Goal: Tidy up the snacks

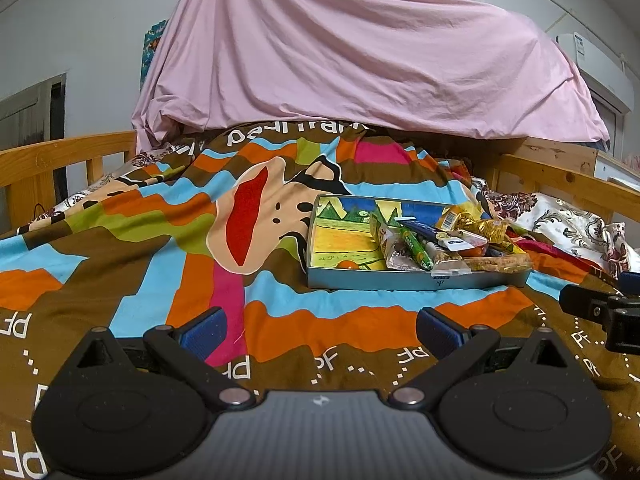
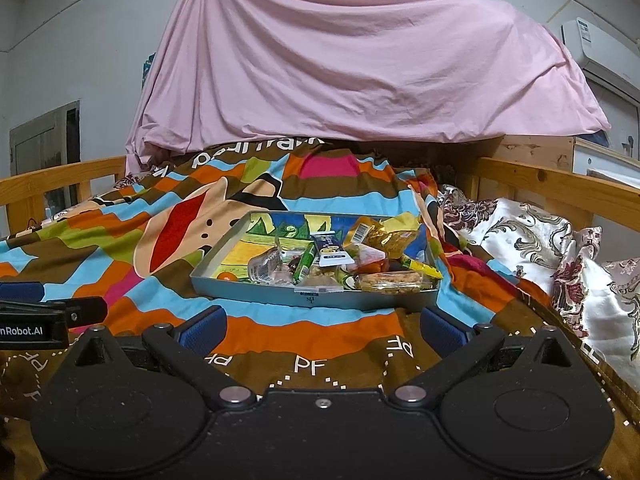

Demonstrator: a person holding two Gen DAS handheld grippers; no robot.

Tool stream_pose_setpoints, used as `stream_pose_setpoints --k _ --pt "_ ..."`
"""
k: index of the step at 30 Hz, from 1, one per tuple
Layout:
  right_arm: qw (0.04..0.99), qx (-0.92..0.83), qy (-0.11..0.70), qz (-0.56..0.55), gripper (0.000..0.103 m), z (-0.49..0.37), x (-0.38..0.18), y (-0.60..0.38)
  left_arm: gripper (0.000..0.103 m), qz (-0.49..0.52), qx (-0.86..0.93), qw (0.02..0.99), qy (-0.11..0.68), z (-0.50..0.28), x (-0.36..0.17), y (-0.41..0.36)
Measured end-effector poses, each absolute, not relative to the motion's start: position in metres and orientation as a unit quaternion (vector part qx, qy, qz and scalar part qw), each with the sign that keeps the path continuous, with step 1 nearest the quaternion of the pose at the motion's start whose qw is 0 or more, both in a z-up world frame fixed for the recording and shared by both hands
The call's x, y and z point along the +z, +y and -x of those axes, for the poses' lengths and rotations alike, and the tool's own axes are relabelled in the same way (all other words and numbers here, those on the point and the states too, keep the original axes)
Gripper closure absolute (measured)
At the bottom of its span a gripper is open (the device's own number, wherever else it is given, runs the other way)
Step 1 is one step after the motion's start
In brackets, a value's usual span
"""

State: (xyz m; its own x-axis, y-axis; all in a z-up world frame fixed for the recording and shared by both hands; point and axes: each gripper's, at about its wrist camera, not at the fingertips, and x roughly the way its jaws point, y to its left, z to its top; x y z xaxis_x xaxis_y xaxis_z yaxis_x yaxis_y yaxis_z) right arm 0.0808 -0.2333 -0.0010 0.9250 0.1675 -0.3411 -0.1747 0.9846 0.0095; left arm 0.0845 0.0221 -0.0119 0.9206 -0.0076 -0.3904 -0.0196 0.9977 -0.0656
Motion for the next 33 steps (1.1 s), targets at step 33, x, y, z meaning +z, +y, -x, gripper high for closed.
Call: stream_pose_setpoints --k 33 --pt "0.981 0.087 0.175 0.011 0.001 -0.0813 -0.0014 -0.2324 0.000 0.028 0.000 0.979 0.203 -0.0836 -0.0152 0.0240"
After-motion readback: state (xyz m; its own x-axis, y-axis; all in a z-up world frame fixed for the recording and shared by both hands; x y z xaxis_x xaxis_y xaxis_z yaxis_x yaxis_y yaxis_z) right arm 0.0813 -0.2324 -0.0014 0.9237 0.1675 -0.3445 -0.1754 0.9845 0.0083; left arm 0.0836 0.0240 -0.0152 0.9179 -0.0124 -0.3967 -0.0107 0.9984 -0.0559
